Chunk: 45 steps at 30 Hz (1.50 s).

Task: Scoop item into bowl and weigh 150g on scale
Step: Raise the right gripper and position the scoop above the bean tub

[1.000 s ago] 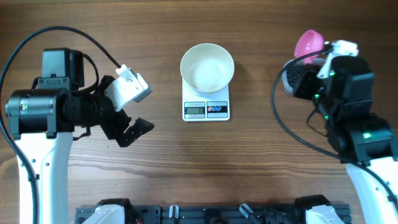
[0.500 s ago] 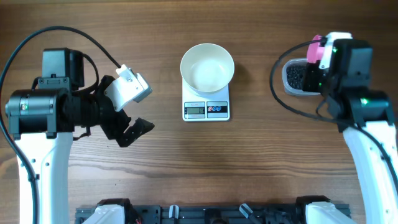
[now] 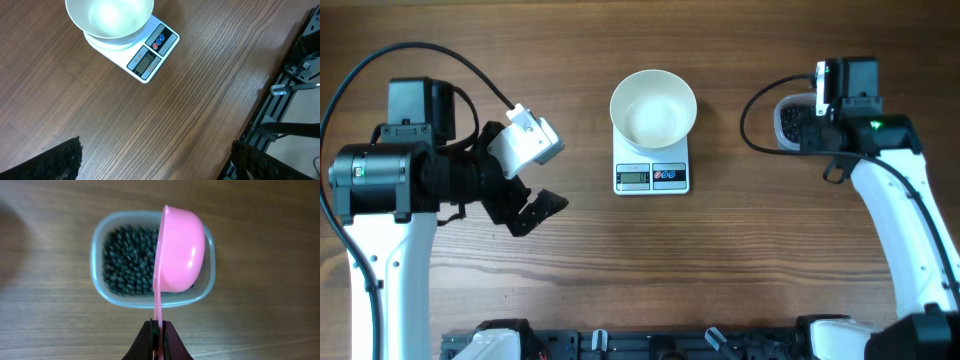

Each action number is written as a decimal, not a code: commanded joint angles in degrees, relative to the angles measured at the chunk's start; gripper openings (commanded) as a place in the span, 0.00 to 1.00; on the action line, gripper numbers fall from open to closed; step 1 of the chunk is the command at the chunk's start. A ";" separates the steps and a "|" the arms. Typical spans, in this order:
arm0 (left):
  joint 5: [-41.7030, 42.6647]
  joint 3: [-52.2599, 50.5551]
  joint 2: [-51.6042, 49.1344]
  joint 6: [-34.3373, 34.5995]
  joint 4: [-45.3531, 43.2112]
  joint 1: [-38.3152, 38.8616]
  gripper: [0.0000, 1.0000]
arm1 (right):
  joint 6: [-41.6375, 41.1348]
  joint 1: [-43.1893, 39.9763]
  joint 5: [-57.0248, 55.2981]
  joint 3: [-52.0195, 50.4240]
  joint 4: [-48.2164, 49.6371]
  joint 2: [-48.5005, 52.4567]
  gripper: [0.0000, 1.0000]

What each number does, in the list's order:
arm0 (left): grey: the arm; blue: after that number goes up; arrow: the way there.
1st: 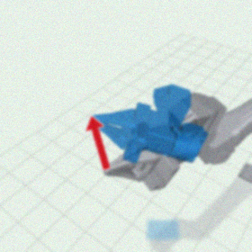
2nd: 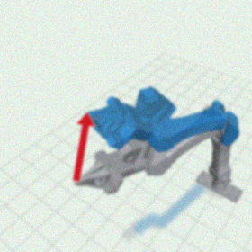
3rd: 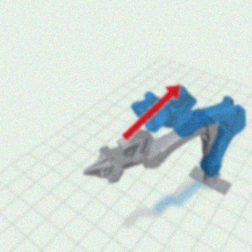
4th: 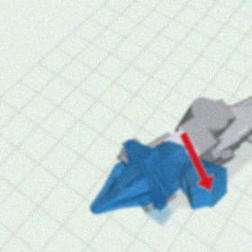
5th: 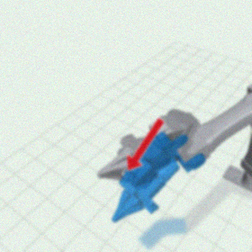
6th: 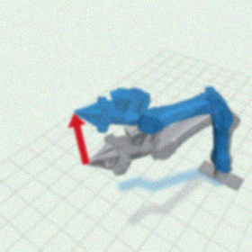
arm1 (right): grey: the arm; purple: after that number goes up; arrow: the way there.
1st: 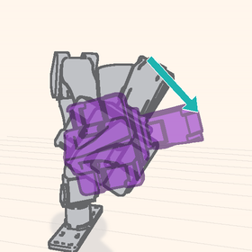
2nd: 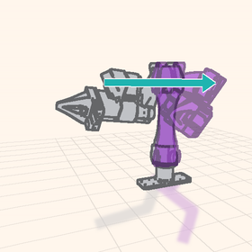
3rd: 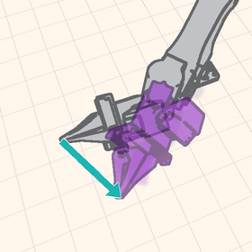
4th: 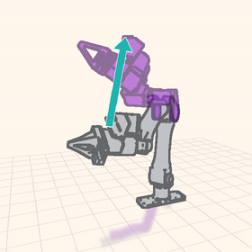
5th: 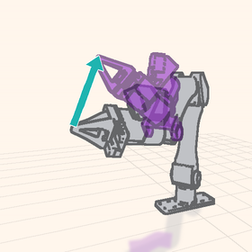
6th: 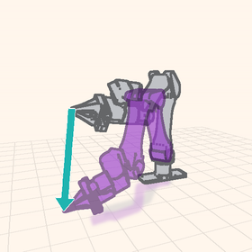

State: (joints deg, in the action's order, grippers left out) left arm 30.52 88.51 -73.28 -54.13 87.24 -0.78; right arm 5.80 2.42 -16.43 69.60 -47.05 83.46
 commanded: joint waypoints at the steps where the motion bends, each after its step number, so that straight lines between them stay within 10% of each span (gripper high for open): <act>1: 0.42 0.81 0.68 -0.55 0.07 -0.31 1.00 | 3.48 -0.24 -3.56 1.38 -0.15 1.95 0.04; 30: 0.42 0.81 0.68 -0.55 0.07 -0.31 1.00 | 10.71 -0.24 -12.48 1.25 0.31 11.02 0.04; 45: 0.42 0.81 0.68 -0.55 0.07 -0.31 1.00 | 7.56 -0.24 3.10 1.22 -1.05 11.87 0.04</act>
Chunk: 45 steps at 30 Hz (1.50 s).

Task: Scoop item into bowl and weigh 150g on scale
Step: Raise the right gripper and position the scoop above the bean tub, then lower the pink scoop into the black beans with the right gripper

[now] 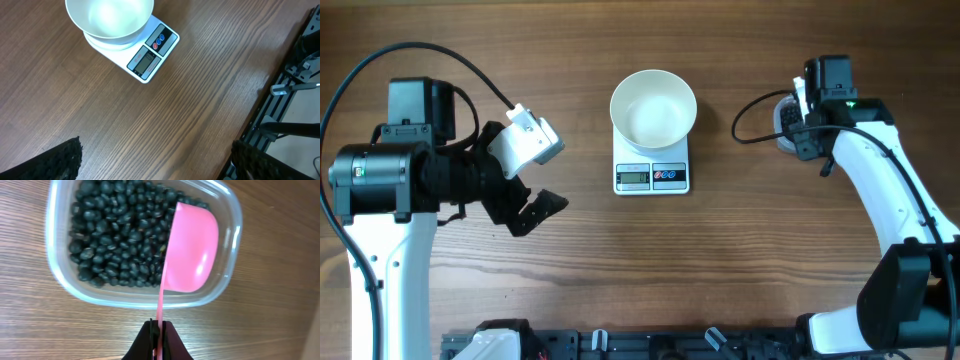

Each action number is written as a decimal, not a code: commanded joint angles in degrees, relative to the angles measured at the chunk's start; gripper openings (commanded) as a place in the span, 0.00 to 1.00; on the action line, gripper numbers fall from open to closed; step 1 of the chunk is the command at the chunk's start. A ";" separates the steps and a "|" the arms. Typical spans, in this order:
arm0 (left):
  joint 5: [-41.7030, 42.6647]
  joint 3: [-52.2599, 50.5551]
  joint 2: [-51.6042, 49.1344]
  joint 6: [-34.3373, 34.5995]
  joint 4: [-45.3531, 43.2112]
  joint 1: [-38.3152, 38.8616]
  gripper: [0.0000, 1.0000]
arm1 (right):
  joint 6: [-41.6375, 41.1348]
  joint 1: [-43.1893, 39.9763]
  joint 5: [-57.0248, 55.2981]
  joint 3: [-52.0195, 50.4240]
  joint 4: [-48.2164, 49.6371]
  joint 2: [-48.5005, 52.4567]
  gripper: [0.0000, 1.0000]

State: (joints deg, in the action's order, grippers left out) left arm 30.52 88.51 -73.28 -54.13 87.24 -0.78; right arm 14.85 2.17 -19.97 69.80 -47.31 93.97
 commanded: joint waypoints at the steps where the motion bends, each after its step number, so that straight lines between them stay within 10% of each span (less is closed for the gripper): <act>1: 0.42 0.81 0.68 -0.55 0.07 -0.31 1.00 | -1.55 0.00 7.34 1.03 -1.11 1.36 0.04; 45: 0.42 0.81 0.68 -0.55 0.07 -0.31 1.00 | -29.77 -10.84 23.39 1.03 -4.42 0.96 0.04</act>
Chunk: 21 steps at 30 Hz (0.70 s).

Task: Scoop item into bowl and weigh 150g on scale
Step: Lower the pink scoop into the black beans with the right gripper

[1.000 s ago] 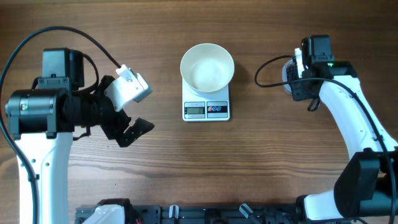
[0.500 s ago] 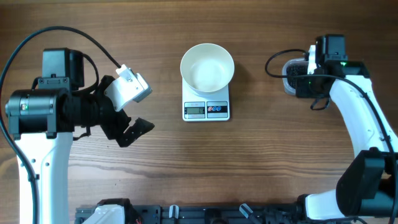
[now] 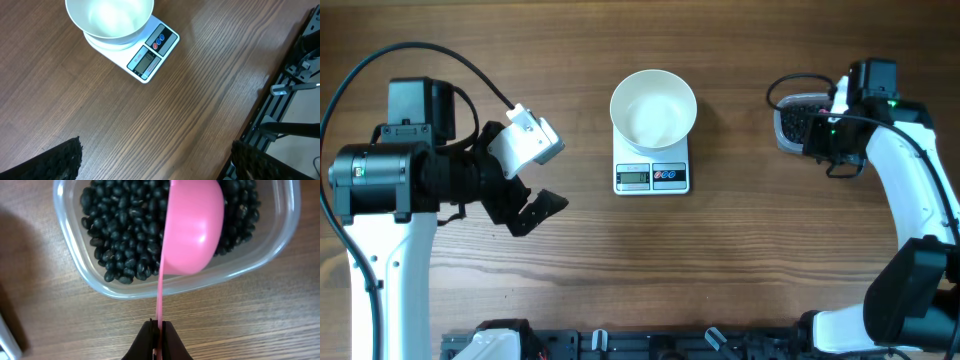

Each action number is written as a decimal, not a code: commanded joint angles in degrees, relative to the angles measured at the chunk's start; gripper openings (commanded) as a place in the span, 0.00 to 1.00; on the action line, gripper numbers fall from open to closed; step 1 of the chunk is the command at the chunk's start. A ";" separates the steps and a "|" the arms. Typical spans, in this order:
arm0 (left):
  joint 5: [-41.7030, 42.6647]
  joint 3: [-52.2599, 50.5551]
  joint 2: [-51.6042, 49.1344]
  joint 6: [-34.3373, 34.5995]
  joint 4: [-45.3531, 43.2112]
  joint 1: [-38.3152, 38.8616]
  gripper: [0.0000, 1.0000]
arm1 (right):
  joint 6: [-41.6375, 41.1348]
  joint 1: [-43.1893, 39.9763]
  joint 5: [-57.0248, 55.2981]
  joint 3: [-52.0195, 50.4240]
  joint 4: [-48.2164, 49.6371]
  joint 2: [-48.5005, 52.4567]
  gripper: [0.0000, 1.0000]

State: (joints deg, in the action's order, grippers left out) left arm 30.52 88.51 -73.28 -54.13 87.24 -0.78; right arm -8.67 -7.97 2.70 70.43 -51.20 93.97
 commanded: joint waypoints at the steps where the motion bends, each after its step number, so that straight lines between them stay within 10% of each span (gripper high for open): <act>1: 0.42 0.81 0.68 -0.52 0.07 -0.31 1.00 | -7.26 -0.74 -0.26 0.39 -0.50 0.96 0.04; 21: 0.42 0.81 0.68 -0.55 0.07 -0.31 1.00 | -6.34 -0.74 8.68 0.39 -0.42 0.17 0.04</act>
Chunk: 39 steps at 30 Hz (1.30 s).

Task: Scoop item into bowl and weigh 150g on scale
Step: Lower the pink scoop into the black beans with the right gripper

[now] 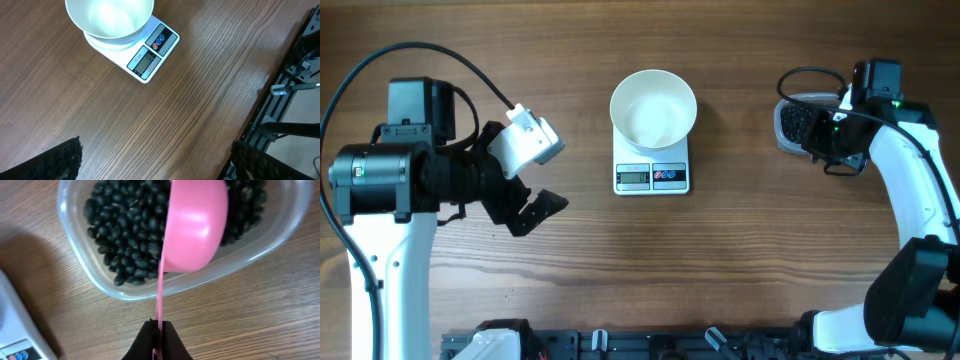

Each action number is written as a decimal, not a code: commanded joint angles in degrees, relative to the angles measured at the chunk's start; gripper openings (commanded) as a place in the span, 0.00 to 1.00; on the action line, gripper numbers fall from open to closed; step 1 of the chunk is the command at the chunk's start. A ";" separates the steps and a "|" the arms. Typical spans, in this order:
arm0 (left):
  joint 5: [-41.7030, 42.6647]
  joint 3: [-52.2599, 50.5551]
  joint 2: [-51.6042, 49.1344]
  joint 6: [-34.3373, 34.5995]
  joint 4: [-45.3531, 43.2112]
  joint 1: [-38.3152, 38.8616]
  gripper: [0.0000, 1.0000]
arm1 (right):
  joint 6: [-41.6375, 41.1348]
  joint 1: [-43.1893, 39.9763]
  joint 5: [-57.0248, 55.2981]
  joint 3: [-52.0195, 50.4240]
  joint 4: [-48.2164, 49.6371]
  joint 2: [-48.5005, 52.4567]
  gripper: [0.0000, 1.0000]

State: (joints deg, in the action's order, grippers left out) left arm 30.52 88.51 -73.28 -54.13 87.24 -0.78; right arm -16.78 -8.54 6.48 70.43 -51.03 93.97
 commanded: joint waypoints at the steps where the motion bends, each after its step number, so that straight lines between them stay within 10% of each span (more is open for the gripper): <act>1: 0.42 0.81 0.68 -0.55 0.07 -0.31 1.00 | 1.77 -0.17 4.85 0.39 -0.70 0.17 0.05; 39: 0.42 0.81 0.68 -0.55 0.07 -0.31 1.00 | 6.34 -14.36 25.27 0.39 -1.14 0.09 0.04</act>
State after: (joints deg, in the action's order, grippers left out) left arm 30.52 88.51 -73.28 -54.13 87.24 -0.78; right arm -12.47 -21.34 26.87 70.43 -52.12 93.97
